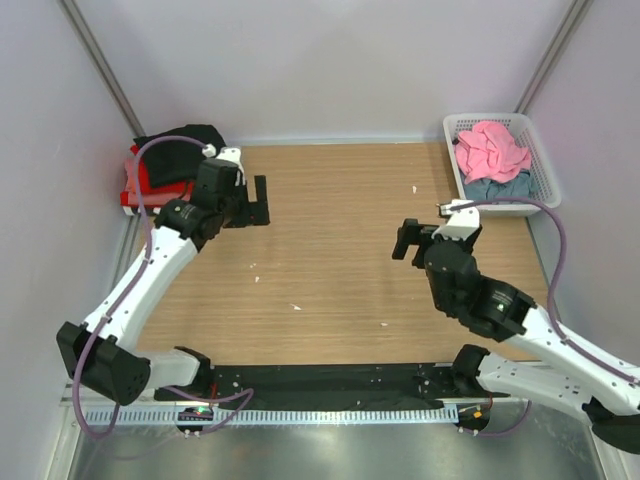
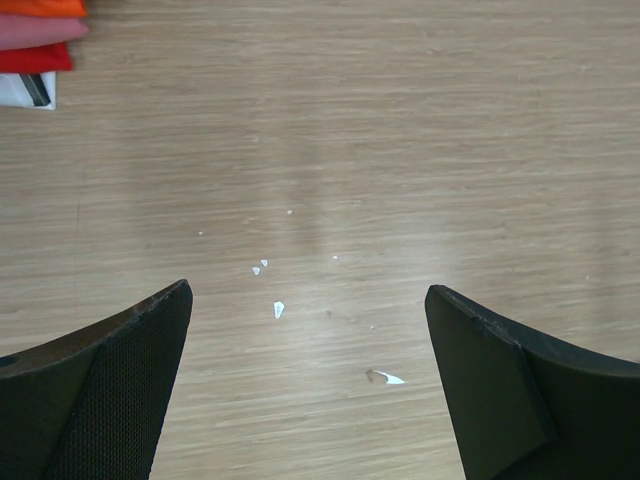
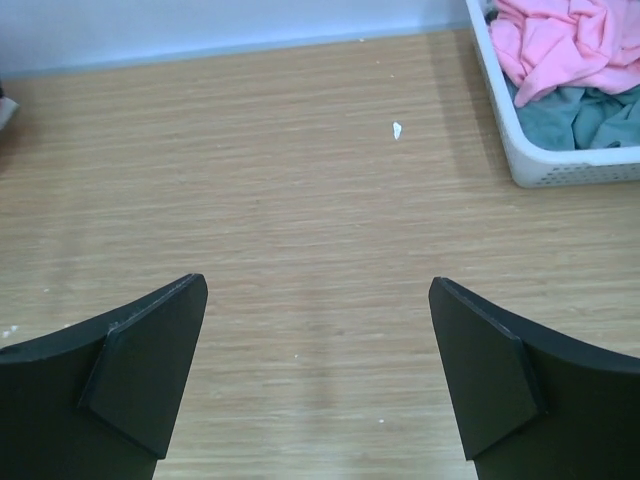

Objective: Fold and stack the t-shirts
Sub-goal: Reset both grippers

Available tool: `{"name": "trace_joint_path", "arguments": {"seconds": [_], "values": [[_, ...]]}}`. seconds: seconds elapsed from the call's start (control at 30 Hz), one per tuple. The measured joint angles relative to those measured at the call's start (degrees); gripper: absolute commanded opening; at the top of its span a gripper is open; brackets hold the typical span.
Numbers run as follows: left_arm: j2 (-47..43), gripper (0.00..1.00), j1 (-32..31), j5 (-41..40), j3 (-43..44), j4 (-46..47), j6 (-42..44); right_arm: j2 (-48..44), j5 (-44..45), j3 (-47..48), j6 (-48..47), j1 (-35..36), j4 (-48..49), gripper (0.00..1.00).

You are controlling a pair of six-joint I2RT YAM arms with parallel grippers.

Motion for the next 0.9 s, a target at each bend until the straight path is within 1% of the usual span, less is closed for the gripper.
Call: {"name": "trace_joint_path", "arguments": {"seconds": [0.07,0.13,0.2,0.3,0.37,0.47,0.57,0.7,0.8,0.9], "values": [[1.1,1.0,-2.1,-1.0,0.3,-0.8,0.3,3.5,-5.0,-0.1,1.6,-4.5,-0.6,1.0],[1.9,1.0,-3.9,-2.2,0.5,-1.7,0.7,7.0,-12.3,-0.9,3.2,-8.9,0.3,1.0],[2.2,1.0,-5.6,-4.0,0.5,-2.5,1.5,9.4,-18.2,-3.4,4.3,-11.2,1.1,1.0],[2.3,1.0,-8.2,-7.6,0.8,-3.6,2.6,9.1,-28.4,-8.0,5.7,-14.4,2.7,1.0],[2.8,1.0,-9.6,-10.3,1.5,-4.6,3.0,8.5,-36.7,-10.1,6.8,-17.0,6.3,1.0],[3.8,1.0,-10.5,-13.4,2.1,-5.7,3.3,8.6,-42.8,-10.6,7.4,-18.5,10.1,1.0],[4.1,1.0,-10.7,-15.4,2.1,-6.7,3.5,10.3,-43.2,-8.9,7.9,-19.0,10.1,1.0],[3.8,1.0,-11.5,-17.0,2.1,-6.8,3.8,13.0,-42.3,-3.0,7.7,-20.3,6.8,1.0],[3.1,1.0,-12.2,-18.3,2.1,-6.8,4.2,11.5,-40.8,1.0,7.2,-20.5,5.9,1.0],[1.9,1.0,-12.6,-19.4,2.1,-6.8,4.3,7.5,-39.6,3.1,7.0,-20.5,5.8,1.0]]}}
